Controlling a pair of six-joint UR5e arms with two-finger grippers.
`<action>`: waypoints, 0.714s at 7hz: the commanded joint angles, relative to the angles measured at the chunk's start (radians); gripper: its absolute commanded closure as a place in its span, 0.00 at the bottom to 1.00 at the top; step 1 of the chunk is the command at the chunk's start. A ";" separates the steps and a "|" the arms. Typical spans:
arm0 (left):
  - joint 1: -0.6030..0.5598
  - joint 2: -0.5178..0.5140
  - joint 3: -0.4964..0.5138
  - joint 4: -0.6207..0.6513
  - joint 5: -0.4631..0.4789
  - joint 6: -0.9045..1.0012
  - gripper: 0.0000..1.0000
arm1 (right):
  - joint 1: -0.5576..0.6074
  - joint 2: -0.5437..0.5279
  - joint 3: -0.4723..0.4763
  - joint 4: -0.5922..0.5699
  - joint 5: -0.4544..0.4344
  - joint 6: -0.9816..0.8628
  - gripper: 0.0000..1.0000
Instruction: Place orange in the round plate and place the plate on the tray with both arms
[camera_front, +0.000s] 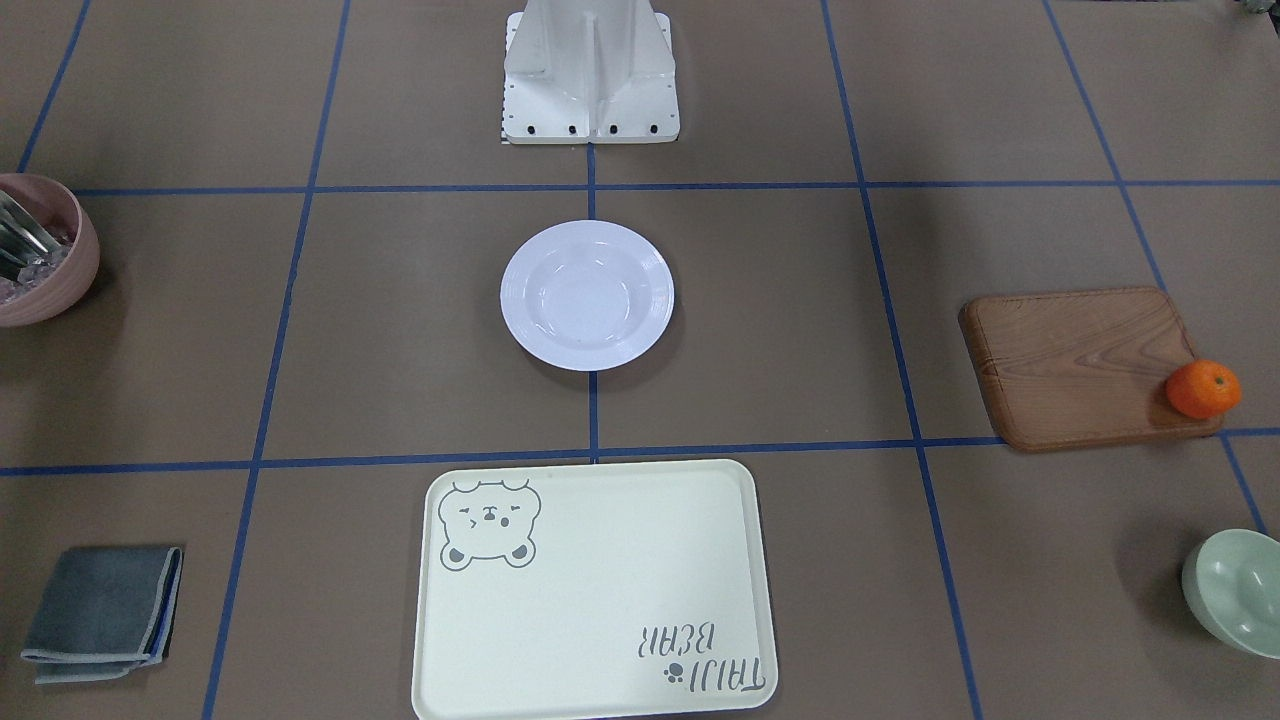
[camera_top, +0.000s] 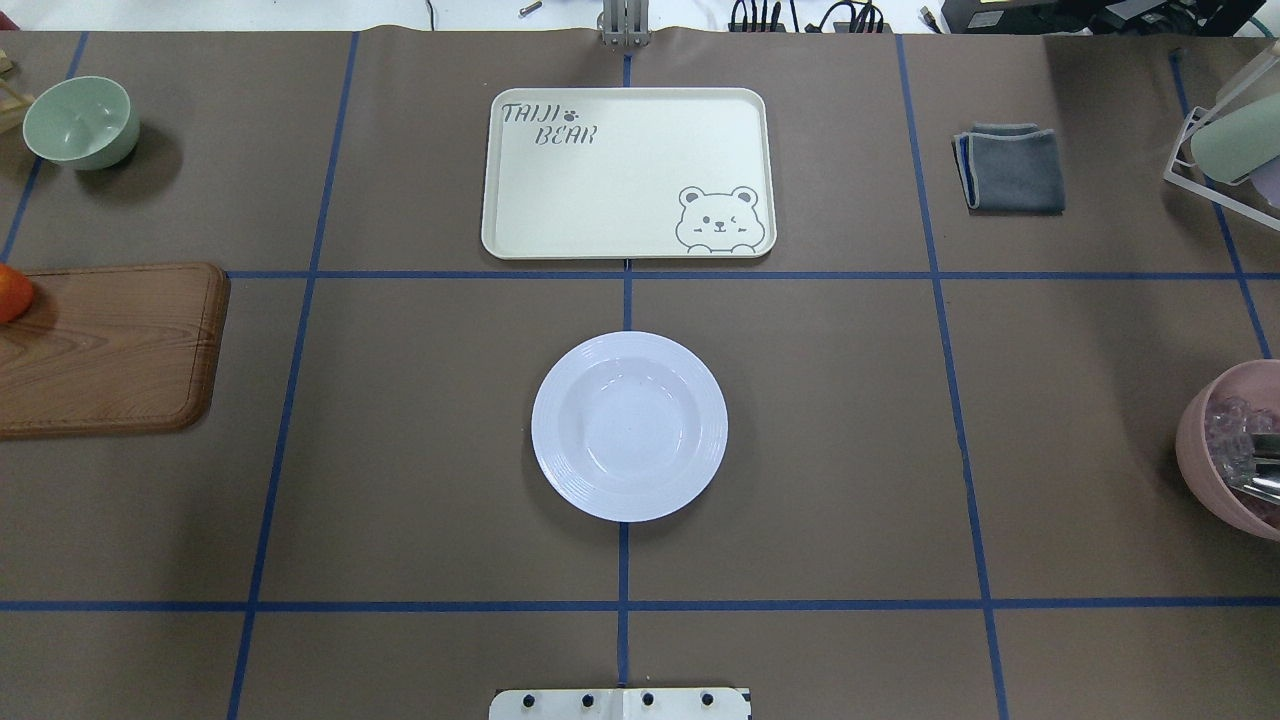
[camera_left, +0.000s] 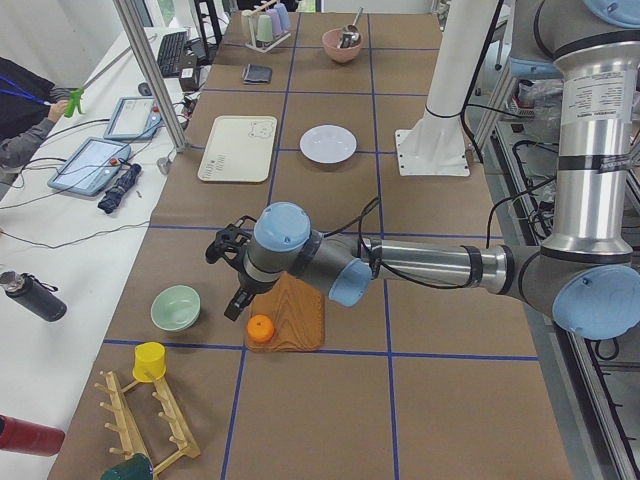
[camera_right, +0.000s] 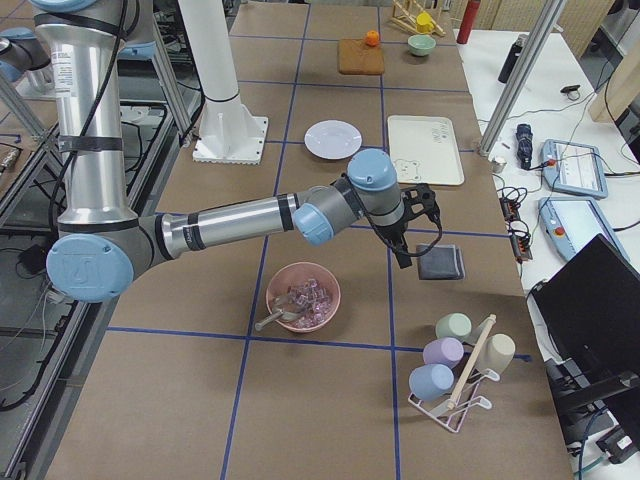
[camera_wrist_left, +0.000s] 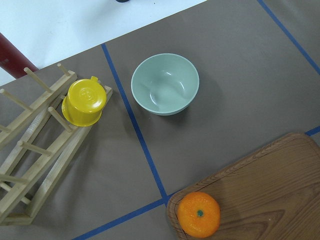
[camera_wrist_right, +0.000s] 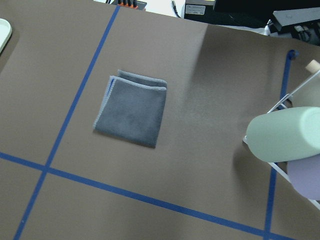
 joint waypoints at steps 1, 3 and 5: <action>0.048 -0.004 0.084 -0.009 0.002 -0.003 0.01 | -0.242 0.032 0.082 -0.001 -0.199 0.326 0.00; 0.155 -0.036 0.204 -0.111 0.004 -0.093 0.01 | -0.348 0.033 0.124 -0.001 -0.277 0.412 0.00; 0.269 -0.063 0.323 -0.321 0.103 -0.251 0.02 | -0.348 0.033 0.123 -0.001 -0.278 0.412 0.00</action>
